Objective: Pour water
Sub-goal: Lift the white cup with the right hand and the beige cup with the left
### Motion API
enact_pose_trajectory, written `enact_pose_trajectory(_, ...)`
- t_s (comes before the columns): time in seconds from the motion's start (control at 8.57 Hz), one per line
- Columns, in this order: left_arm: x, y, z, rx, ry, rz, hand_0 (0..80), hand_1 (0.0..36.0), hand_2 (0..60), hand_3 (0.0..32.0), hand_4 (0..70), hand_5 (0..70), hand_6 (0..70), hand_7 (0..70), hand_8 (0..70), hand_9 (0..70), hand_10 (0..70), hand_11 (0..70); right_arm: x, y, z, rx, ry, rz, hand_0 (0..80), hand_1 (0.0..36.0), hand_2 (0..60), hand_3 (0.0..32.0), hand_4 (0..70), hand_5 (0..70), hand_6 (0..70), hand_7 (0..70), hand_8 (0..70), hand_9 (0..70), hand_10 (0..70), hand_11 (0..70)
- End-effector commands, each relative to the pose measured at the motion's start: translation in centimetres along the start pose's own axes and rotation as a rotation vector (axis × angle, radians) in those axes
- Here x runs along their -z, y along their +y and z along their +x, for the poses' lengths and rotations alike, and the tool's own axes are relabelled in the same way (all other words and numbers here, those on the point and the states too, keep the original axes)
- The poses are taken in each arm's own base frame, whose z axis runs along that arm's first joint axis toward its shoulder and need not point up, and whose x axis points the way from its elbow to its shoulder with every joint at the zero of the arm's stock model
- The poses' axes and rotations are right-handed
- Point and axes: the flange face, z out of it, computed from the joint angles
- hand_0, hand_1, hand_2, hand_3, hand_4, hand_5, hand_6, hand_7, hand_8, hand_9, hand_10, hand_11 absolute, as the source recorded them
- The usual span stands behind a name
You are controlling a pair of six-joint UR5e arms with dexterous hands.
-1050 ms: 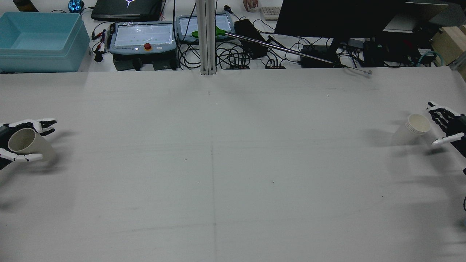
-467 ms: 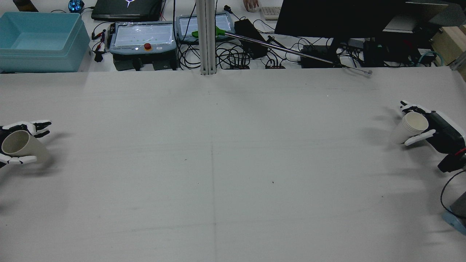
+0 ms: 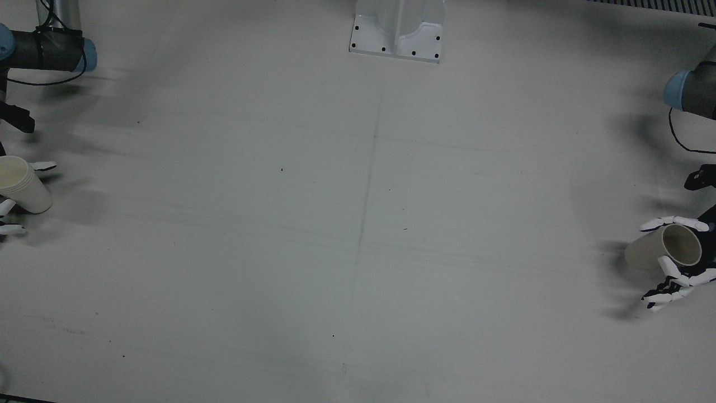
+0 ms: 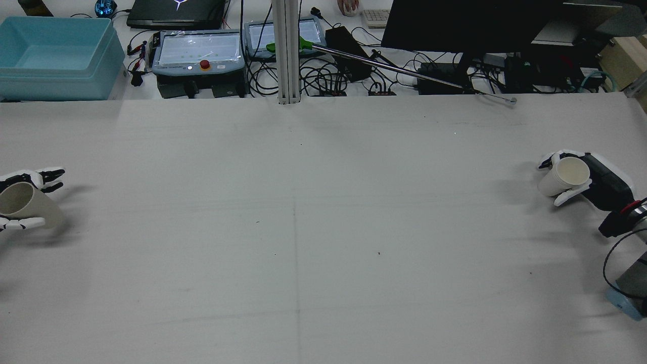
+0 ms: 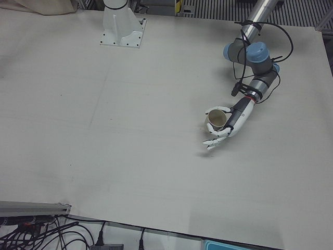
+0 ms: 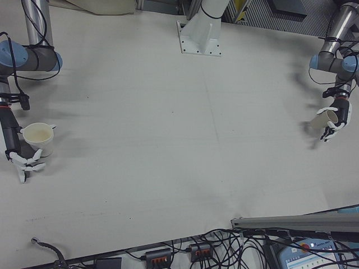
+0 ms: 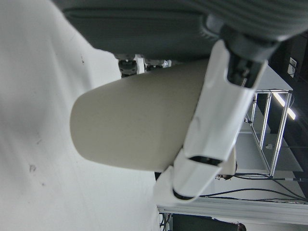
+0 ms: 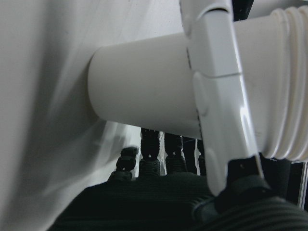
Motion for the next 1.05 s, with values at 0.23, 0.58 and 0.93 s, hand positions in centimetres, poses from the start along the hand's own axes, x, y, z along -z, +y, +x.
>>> enact_pose_trajectory(0.23, -0.8, 2.4, 0.3, 0.003, 0.001, -0.008, 80.0, 36.0, 60.0, 0.0, 70.0, 70.0, 19.2, 22.0, 10.8, 11.2, 7.7, 14.1, -2.1, 4.9, -5.1, 0.010, -0.061, -0.038, 80.0, 31.5, 39.7, 0.0, 70.0, 70.0, 70.0, 70.0, 58.7, 70.0, 40.6, 58.7)
enact_pose_trajectory(0.58, -2.8, 9.7, 0.7, 0.006, -0.004, -0.034, 80.0, 36.0, 60.0, 0.0, 70.0, 70.0, 19.7, 22.3, 10.8, 11.1, 7.2, 13.5, -1.5, 7.5, -14.7, 0.054, -0.095, -0.056, 80.0, 32.9, 40.9, 0.0, 70.0, 70.0, 70.0, 70.0, 56.8, 70.0, 40.4, 58.5)
enact_pose_trajectory(0.93, -7.2, 17.5, 0.2, 0.007, -0.021, -0.076, 80.0, 36.0, 60.0, 0.0, 70.0, 70.0, 21.2, 22.7, 10.9, 11.0, 7.2, 13.4, -2.9, 17.3, -20.4, 0.079, -0.143, -0.123, 80.0, 34.2, 45.5, 0.0, 70.0, 70.0, 70.0, 70.0, 56.6, 70.0, 41.3, 59.8)
